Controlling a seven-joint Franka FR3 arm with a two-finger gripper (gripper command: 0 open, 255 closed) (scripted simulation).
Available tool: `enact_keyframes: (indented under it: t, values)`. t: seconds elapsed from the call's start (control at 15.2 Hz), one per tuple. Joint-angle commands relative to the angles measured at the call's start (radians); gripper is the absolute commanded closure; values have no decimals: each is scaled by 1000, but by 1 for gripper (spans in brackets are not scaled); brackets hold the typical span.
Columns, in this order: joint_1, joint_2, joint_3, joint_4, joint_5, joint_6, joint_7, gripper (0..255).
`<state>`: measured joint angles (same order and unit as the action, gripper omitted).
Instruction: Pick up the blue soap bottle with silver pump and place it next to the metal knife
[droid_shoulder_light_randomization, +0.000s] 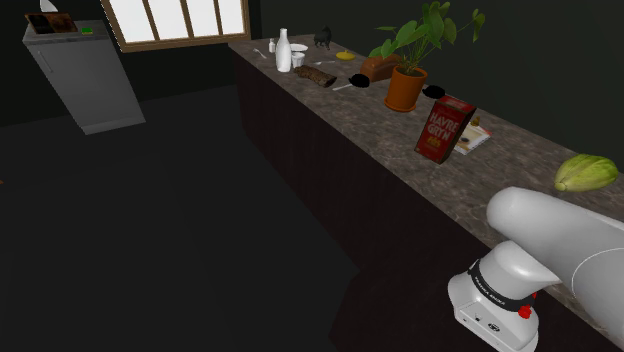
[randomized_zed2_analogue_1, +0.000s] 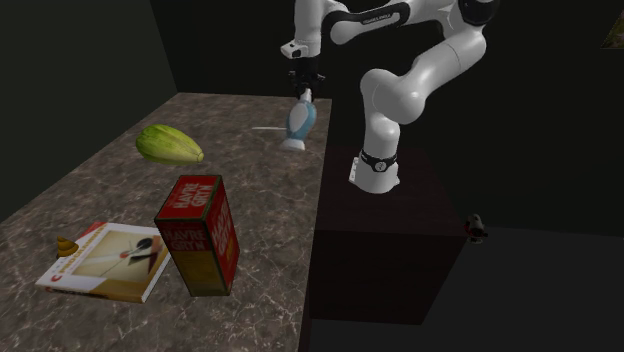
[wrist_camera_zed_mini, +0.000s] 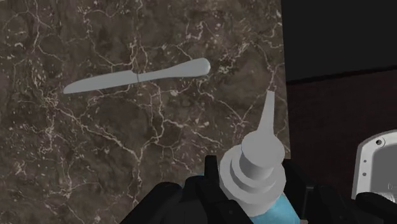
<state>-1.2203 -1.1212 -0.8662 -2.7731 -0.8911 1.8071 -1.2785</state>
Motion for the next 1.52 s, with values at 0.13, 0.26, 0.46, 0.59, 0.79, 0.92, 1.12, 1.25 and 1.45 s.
enact_keyframes:
  t: [0.13,0.26,0.46,0.59,0.79,0.92,1.12,1.25,1.45]
  values:
    - [-33,1,-75,15,-62,17,-65,255]
    - [-34,9,-101,0,-86,42,-58,255]
    - [-34,24,-143,-21,-123,80,-47,255]
    - [-27,28,-176,-33,-155,98,-36,255]
    - [-13,34,-228,-48,-205,124,-16,255]
    - [-8,48,-261,-57,-234,150,-7,255]
    - [3,71,-312,-69,-279,190,9,255]
    - [13,88,-348,-74,-311,218,21,255]
    - [33,115,-406,-80,-359,258,41,255]
